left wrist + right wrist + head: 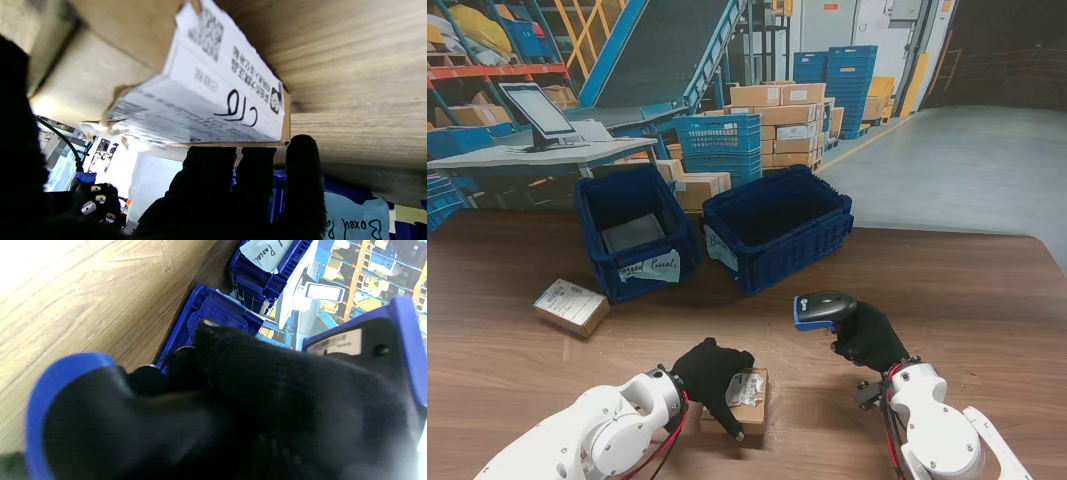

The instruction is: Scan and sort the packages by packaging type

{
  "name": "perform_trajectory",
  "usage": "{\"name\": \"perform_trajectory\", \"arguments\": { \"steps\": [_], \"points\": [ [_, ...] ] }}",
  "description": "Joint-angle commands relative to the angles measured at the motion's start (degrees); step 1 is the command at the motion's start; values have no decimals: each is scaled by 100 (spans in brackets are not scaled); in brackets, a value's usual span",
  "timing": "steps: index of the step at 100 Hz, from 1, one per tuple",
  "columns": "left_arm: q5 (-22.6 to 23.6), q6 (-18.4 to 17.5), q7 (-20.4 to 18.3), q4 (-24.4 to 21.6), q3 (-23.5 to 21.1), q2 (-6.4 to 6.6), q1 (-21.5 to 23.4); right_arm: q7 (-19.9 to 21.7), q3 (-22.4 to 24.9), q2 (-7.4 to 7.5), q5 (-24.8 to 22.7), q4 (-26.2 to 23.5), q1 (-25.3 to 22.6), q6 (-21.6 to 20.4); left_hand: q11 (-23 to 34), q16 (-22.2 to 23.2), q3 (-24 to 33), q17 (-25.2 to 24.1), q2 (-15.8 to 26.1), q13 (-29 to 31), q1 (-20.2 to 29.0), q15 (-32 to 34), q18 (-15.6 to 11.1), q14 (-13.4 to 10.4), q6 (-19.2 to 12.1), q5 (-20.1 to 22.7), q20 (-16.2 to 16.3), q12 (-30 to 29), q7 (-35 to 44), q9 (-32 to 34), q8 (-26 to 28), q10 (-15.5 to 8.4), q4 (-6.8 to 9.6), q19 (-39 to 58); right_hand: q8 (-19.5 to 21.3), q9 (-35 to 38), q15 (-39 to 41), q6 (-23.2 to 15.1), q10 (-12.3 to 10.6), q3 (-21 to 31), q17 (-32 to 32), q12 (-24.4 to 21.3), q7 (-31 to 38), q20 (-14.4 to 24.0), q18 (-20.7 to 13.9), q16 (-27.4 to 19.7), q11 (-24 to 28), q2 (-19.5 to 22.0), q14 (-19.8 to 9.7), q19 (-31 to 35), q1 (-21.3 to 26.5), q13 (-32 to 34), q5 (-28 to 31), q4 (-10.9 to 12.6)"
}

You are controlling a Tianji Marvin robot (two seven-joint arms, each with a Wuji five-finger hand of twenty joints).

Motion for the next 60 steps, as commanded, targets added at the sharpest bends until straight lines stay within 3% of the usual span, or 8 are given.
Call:
{"name": "perform_trajectory", "arguments": {
  "steps": [1,5,7,16,23,33,44,60],
  "points": [
    [-30,86,-338,-70,17,31,-21,73,-6,-42,4,-58,-31,11,362,-187,2825,-207,1762,-240,1568,-165,67,-192,-1398,367,-97,-341,1013,-354,258,-773,647,-174,181,53,92,-192,69,769,66,58,425,151,-209,50,-31,303,184,322,536,156,308,14],
    [-13,128,-511,-125,26,61,-38,81,-8,-41,7,-56,-31,2,167,-405,2678,-288,2062,-409,1267,-376,60,-152,-1201,354,-136,-515,315,-549,-60,-696,911,-297,181,58,93,-192,66,778,67,59,425,148,-210,50,-29,297,174,319,531,160,308,19],
    [6,138,-569,-146,29,74,-44,84,-9,-40,10,-56,-32,1,2,-584,2604,-320,2071,-524,1169,-544,57,-133,-1127,311,-155,-646,-81,-689,-275,-660,932,-356,181,59,94,-192,68,779,67,59,425,148,-210,49,-29,296,175,319,530,161,308,19],
    [146,150,-679,-191,44,110,-57,89,-5,-38,-1,-74,-46,13,-452,-1158,2486,-393,2029,-855,894,-927,46,-55,-903,166,-216,-1074,-1331,-1153,-993,-538,739,-511,181,58,95,-192,72,781,74,59,425,146,-213,50,-32,292,178,319,530,161,308,21],
    [159,150,-723,-204,48,118,-56,84,-1,-40,-1,-88,-58,28,-694,-1444,2454,-476,2010,-1104,710,-1112,46,3,-723,-21,-296,-1306,-2006,-1486,-1328,-423,574,-649,181,55,94,-192,68,785,77,60,425,144,-210,48,-34,291,177,319,528,161,308,22],
    [205,278,-803,-270,74,130,-41,76,2,-40,-7,-106,-78,25,-1029,-1799,2333,-683,1980,-1544,548,-1365,67,134,-314,-324,-524,-1615,-2699,-1921,-1631,-135,468,-1067,181,57,94,-192,73,787,76,60,425,142,-211,47,-34,288,177,318,526,159,308,23],
    [453,382,-854,-350,113,156,-33,68,16,-40,-17,-136,-111,13,-1312,-2038,2025,-829,1961,-1977,392,-1552,69,252,17,-737,-689,-1839,-3088,-2378,-1776,122,376,-1373,181,60,96,-192,68,788,81,60,425,141,-212,45,-35,290,176,319,526,164,308,23],
    [375,406,-834,-406,89,145,33,71,40,-38,-33,-169,-130,38,-1657,-2377,1868,-1008,1987,-2494,245,-1728,89,389,278,-1184,-926,-2145,-3265,-2822,-1931,362,270,-1856,181,59,98,-192,75,788,81,62,425,138,-210,46,-35,285,179,319,529,163,308,20]
  ]
}}
